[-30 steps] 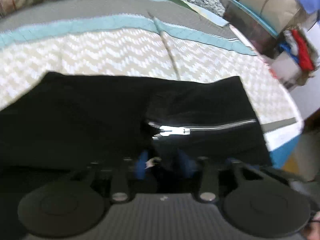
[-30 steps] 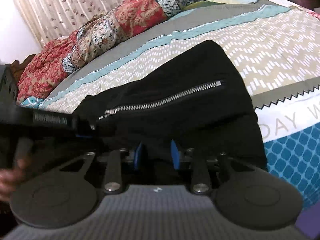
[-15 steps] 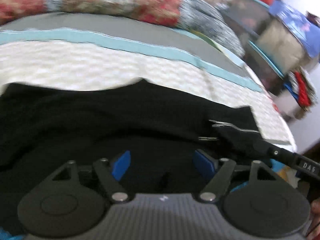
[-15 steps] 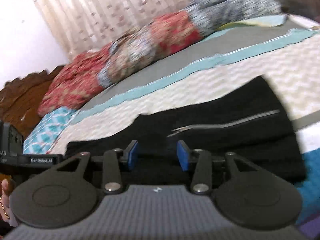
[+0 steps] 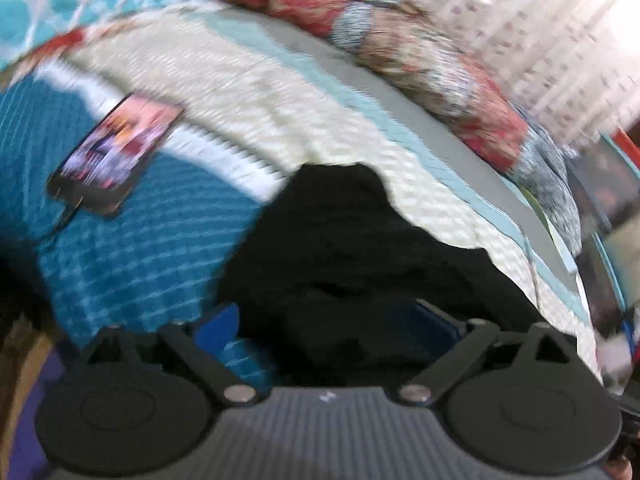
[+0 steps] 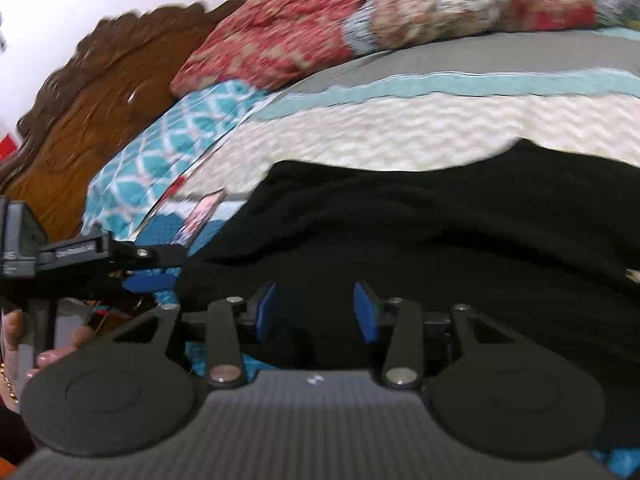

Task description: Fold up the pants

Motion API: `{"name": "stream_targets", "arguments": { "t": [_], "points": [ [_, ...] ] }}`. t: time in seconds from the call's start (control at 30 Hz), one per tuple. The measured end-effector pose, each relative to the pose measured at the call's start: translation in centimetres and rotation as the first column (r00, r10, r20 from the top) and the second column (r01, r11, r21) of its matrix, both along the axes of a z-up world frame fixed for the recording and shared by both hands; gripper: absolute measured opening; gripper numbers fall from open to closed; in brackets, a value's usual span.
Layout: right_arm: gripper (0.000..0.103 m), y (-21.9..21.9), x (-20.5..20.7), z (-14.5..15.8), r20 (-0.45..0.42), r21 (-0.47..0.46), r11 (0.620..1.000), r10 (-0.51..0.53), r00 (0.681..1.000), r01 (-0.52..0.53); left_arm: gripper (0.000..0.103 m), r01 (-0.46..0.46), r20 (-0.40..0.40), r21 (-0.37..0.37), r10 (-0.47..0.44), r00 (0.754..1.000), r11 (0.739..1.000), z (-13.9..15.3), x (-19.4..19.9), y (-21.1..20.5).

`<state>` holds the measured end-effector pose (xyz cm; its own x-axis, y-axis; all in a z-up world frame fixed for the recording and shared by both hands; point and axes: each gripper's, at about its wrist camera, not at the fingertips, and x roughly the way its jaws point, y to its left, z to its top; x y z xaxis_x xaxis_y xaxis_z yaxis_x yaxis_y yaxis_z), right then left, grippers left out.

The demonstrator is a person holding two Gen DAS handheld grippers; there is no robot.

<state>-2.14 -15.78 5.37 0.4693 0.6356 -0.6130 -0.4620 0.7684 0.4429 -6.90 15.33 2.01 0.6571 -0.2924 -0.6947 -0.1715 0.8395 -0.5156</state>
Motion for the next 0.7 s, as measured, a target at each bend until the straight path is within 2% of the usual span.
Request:
{"name": "stream_targets", "arguments": {
  "t": [0.13,0.17,0.23,0.27,0.3,0.37,0.43,0.5,0.6,0.7],
  "points": [
    [0.046,3.6,0.6,-0.5,-0.01,-0.022,0.997,0.068,0.998,-0.068,0.095,-0.012,-0.05,-0.13,0.006,0.999,0.991,-2.5,0.9,1.4],
    [0.045,4.3,1.0,-1.1,-0.035,-0.016,0.997,0.076,0.997,-0.076,0.096,-0.012,-0.05,-0.14,0.006,0.999,0.99,-2.9,1.2,1.3],
    [0.045,5.5,1.9,-3.0,-0.114,-0.016,0.996,0.081,0.99,-0.083,0.089,-0.017,-0.044,-0.123,0.012,0.999,0.992,-3.3,1.9,0.6],
    [0.044,6.1,2.4,-4.3,-0.158,-0.044,0.996,0.075,0.985,-0.083,0.077,-0.016,-0.04,-0.088,0.012,0.999,0.996,-3.3,2.1,0.1],
    [0.043,6.5,2.9,-5.8,-0.199,-0.076,0.994,0.06,0.978,-0.076,0.059,-0.014,-0.04,-0.039,0.013,0.999,0.999,-3.2,2.3,-0.3],
    [0.043,6.2,3.2,-6.3,-0.2,-0.039,0.998,0.043,0.979,-0.052,0.049,-0.009,-0.046,0.041,0.011,0.999,0.999,-3.1,2.2,-0.6],
    [0.043,5.9,3.5,-5.7,-0.228,-0.033,0.999,0.034,0.973,-0.043,0.047,-0.003,-0.04,0.033,0.004,0.999,0.999,-3.2,1.8,-0.3],
    [0.044,5.8,3.3,-5.0,-0.215,-0.037,0.998,0.04,0.976,-0.049,0.048,-0.005,-0.043,0.016,0.006,0.999,1.0,-3.1,1.3,0.2],
    [0.045,3.8,2.4,-3.4,-0.154,-0.018,1.0,0.018,0.988,-0.021,0.053,-0.025,-0.049,-0.037,0.023,0.999,0.999,-2.4,0.2,1.1],
    [0.047,0.3,1.8,-1.6,-0.094,0.002,0.998,-0.059,0.994,0.059,0.056,-0.052,-0.016,-0.063,0.051,0.999,0.997,-1.4,-1.0,1.8]
  ]
}}
